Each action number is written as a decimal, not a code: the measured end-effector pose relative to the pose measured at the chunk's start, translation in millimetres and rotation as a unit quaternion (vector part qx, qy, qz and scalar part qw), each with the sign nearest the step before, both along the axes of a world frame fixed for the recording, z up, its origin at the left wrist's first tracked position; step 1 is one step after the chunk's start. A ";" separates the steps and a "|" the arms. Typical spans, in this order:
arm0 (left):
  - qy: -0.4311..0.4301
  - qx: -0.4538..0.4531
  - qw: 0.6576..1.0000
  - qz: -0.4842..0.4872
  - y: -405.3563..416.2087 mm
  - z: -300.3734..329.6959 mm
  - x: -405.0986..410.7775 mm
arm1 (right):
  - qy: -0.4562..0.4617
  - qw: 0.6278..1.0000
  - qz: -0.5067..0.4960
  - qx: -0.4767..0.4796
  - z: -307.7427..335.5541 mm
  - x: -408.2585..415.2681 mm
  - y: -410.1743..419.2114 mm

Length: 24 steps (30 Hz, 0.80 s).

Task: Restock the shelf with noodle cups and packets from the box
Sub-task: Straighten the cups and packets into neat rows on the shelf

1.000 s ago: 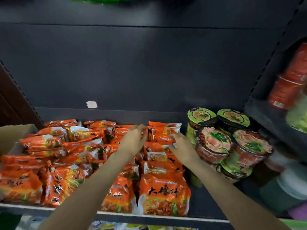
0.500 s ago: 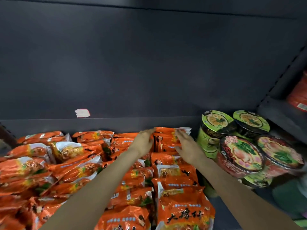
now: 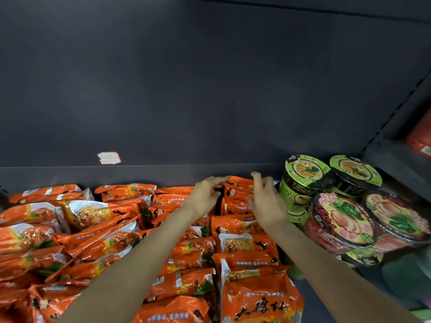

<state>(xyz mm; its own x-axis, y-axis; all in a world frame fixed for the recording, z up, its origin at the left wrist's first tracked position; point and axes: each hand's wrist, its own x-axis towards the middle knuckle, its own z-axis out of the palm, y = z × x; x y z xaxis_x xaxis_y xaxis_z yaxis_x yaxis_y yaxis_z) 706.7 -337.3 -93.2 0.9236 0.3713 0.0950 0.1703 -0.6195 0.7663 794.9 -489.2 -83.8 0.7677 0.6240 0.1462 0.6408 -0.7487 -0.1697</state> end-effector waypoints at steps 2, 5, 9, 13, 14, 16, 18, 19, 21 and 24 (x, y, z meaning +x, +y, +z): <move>-0.007 -0.030 1.000 -0.002 -0.1 -0.4 -0.5 | -0.046 0.998 0.027 -0.019 0.1 3.5 5.7; -0.019 -0.045 0.999 -0.009 0.0 -0.7 -1.6 | -0.073 0.994 0.059 -0.061 -2.1 7.9 18.9; -0.014 -0.036 0.999 0.004 3.2 -4.7 -0.6 | -0.049 0.996 0.044 -0.057 -4.7 7.9 28.7; 0.007 -0.007 1.000 0.025 8.9 -8.7 -3.8 | -0.023 0.999 0.024 -0.013 -3.9 10.7 28.3; 0.010 0.000 0.999 0.030 10.7 -9.2 -4.5 | -0.013 1.000 0.017 0.007 -4.5 11.9 26.5; 0.025 0.015 0.999 0.032 14.0 -10.2 -4.4 | 0.004 0.999 0.006 0.044 -6.1 14.0 21.9; 0.056 0.039 0.998 0.019 15.8 -11.1 -1.8 | 0.013 0.997 -0.004 0.072 -7.5 15.2 18.0; 0.073 0.059 0.996 0.008 15.9 -11.0 0.2 | 0.019 0.996 -0.010 0.085 -7.6 15.6 17.1; 0.095 0.102 0.990 -0.010 15.0 -10.8 5.0 | 0.038 0.994 -0.020 0.105 -6.9 17.3 16.4; 0.100 0.125 0.987 -0.003 11.9 -10.0 11.5 | 0.059 0.993 -0.021 0.105 -7.0 20.5 16.3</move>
